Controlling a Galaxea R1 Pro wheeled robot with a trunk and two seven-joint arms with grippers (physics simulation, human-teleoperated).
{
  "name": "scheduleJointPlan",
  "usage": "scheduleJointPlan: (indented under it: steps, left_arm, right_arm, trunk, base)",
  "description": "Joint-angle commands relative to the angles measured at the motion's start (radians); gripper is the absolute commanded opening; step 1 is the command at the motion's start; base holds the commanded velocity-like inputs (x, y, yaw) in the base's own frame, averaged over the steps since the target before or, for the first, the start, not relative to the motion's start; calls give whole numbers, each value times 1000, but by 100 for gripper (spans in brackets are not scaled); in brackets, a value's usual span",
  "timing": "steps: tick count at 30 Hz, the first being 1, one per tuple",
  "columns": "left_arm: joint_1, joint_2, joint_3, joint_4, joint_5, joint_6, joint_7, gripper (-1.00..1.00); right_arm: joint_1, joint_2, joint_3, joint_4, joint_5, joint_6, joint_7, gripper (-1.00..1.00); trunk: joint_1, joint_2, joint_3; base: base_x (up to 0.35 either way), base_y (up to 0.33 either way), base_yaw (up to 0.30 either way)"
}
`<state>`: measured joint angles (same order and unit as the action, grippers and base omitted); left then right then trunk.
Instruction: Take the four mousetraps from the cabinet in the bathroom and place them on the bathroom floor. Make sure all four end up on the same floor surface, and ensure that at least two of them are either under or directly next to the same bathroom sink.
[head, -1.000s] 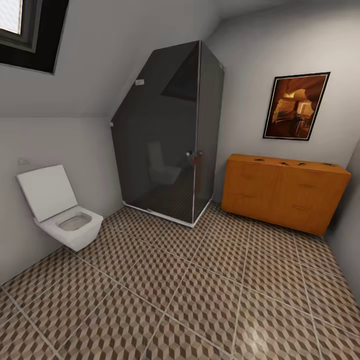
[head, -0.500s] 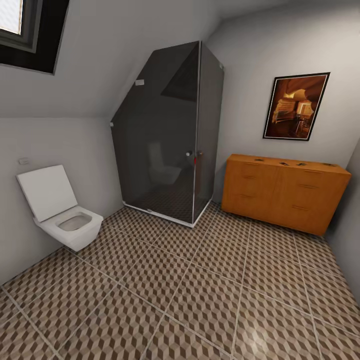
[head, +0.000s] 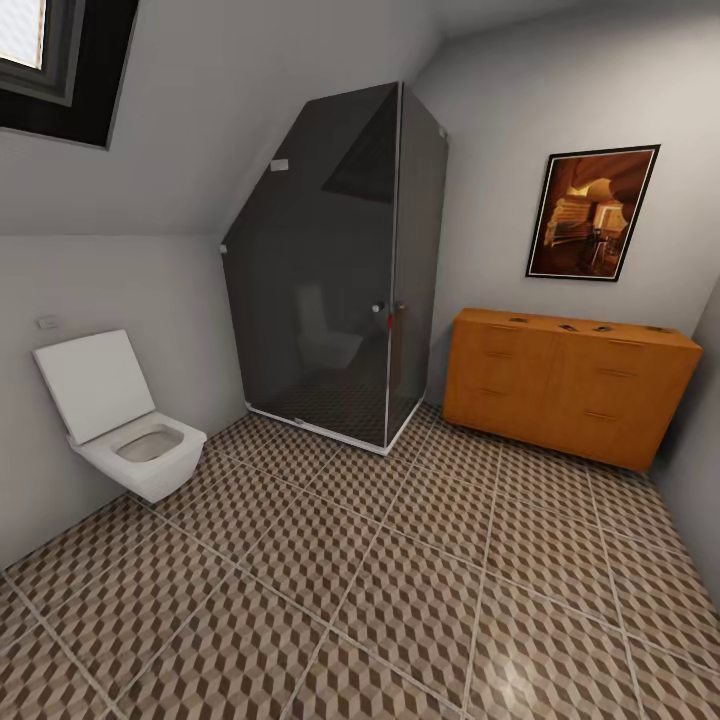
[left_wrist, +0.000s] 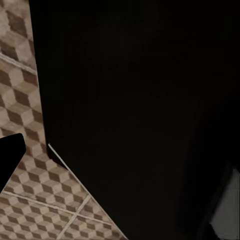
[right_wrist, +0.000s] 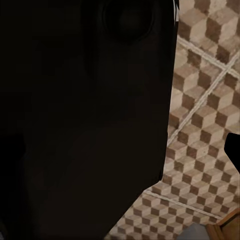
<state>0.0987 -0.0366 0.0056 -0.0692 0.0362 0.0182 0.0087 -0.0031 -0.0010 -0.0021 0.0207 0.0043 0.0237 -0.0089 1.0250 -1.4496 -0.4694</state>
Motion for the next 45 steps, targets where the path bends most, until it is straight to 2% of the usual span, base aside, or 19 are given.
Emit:
scheduleJointPlan:
  steps: [1,7,11,20,25,26,35,45]
  left_arm:
    - [1,-2,0,-8,10,8,3,100]
    - [1,-8,1,-42,43,41,37,100]
    - [1,-4,1,-64,65,64,59,100]
    - [1,-22,-15,-115,116,114,107,100]
    - [1,-25,-41,-143,144,142,110,100]
    - [1,-27,-69,-653,374,186,110,100]
    - [1,-27,-79,-642,382,167,107,100]
    - [1,-22,-77,-638,387,162,105,100]
  right_arm:
    - [-1,0,-1,-4,3,8,-1,100]
    - [-8,-11,-1,-38,9,42,-15,100]
    - [-24,-33,-4,-60,-3,64,-18,100]
    - [-36,-84,4,-111,-51,115,8,100]
    - [-37,-86,10,-139,-34,109,21,100]
    - [-38,-83,20,-292,0,-61,27,100]
    - [-38,-82,20,-262,15,-106,27,100]
    - [-38,-86,11,-260,9,-111,28,100]
  trunk:
    - [0,0,-1]
    - [0,0,-1]
    - [0,0,-1]
    - [0,0,-1]
    - [0,0,-1]
    - [0,0,-1]
    - [0,0,-2]
    - [-38,70,30]
  base:
    - [0,0,0]
    - [0,0,0]
    - [0,0,0]
    - [0,0,-15]
    - [0,0,-29]
    - [0,0,-6]
    - [0,0,-2]
    - [0,0,-233]
